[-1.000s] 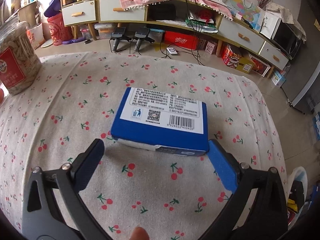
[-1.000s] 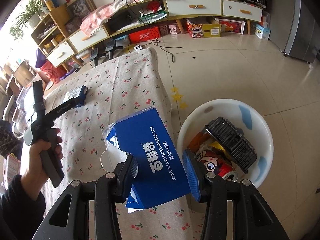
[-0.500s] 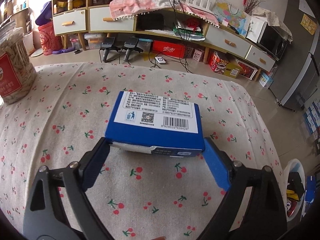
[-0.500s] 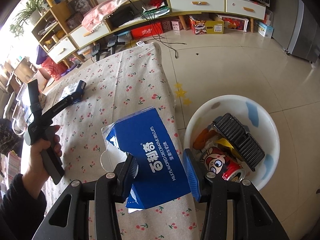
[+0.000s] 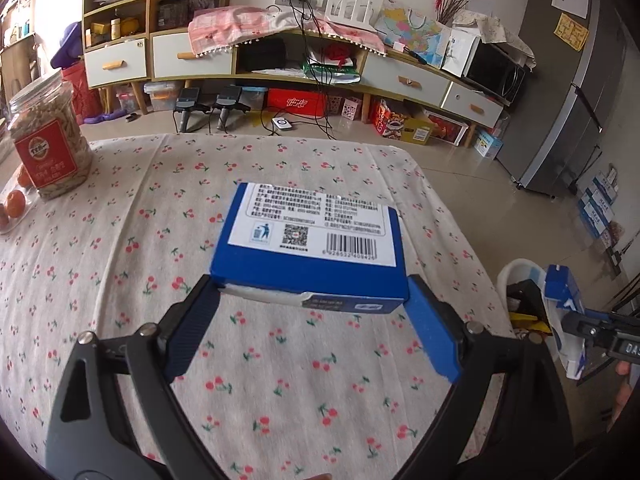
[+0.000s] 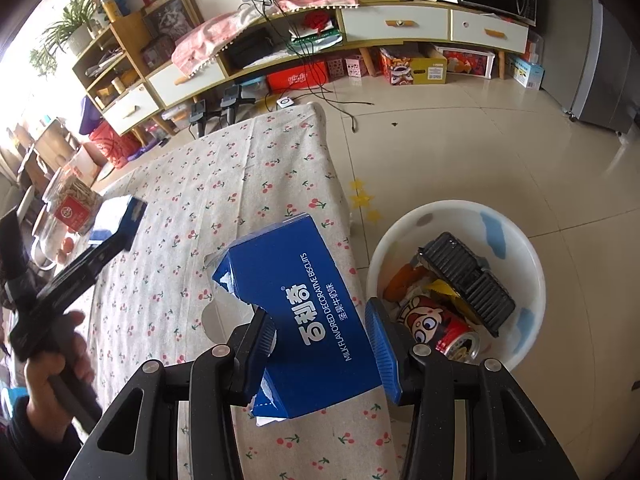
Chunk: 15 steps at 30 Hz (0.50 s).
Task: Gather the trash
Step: 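Carry the box and carton over the bucket and open both grippers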
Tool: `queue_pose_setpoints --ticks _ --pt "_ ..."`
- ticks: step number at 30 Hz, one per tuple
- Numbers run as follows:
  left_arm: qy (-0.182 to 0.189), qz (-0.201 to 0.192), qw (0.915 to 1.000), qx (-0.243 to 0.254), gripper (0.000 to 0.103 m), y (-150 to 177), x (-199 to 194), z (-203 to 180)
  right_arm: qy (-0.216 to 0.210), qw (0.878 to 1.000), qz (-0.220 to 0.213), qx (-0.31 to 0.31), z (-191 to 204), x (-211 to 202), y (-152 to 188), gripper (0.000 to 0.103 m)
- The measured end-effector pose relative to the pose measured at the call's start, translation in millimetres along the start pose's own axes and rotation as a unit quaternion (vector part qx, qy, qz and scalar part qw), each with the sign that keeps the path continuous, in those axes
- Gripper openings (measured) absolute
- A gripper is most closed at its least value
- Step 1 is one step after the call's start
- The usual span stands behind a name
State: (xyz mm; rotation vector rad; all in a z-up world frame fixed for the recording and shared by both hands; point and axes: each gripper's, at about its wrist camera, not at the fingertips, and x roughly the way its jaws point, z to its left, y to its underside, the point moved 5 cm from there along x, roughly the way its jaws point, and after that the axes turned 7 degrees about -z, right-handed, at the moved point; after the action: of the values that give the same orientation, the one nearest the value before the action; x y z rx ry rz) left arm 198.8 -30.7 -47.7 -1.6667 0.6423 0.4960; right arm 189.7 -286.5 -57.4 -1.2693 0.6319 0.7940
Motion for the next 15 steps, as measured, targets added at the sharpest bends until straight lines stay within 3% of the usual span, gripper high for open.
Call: queue_pose_setpoints --ticks 8,15 --pt "0.026 0.009 0.9996 -0.002 0.092 20 -35 -22 0.012 0.999 -0.020 0.027 -20 -18 4 0.047" --pt "0.048 0.026 0.9984 0.016 0.092 35 -41 -51 0.034 0.997 -0.031 0.063 -57 -31 8 0.047"
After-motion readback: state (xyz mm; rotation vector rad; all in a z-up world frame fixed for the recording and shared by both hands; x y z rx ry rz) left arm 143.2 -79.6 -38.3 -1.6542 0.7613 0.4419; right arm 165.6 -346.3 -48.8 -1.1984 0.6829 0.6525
